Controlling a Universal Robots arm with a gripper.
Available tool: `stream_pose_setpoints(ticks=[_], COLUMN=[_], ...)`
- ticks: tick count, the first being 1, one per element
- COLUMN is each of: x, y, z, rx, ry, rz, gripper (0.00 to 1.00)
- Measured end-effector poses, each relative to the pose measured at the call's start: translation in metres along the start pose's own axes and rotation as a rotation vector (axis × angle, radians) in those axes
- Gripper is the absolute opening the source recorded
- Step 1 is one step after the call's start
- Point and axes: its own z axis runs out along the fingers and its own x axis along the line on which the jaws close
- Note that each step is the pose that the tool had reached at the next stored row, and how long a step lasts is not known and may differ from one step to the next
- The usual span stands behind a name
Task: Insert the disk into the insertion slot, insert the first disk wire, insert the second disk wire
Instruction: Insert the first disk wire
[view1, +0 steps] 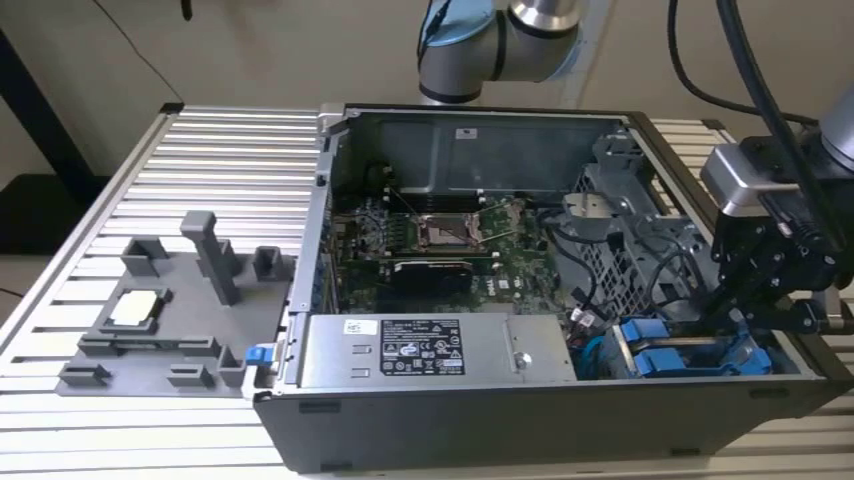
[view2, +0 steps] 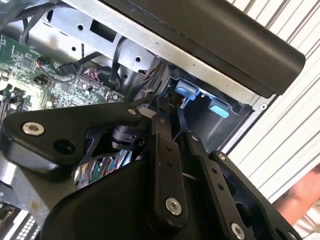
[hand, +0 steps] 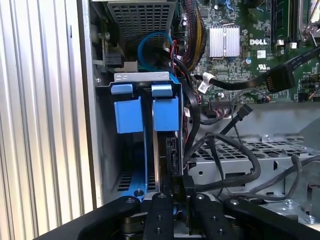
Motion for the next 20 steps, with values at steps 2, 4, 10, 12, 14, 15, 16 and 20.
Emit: stream_pose_setpoints(ticks=[2,4,10,12,14,15,16,20], x=[-0.0002,-0.0002,-0.0016,-0.0023,-0.0025,-0.0025,-0.0025,-0.0023], y=[0.0,0.0001,0.0016,0.002,0.0022,0.0023,0.0023,0.0024], z=[0.0004,0.0008,0.0014,0.0016,0.0021,0.0025,0.003,0.0063], rx=[0.0039,0.0074,0.0092,0.0094,0.0097,0.0102,0.0107,0.012], ry=[-0.001,-0.0011,-0.0012,-0.0012,-0.0011,-0.001,-0.0011,-0.0007], rz=[-0.001,-0.001,-0.001,-0.001,-0.001,-0.001,-0.001,-0.001], gripper=[0.19,0.19,0.19,0.19,0.19,0.19,0.19,0.19])
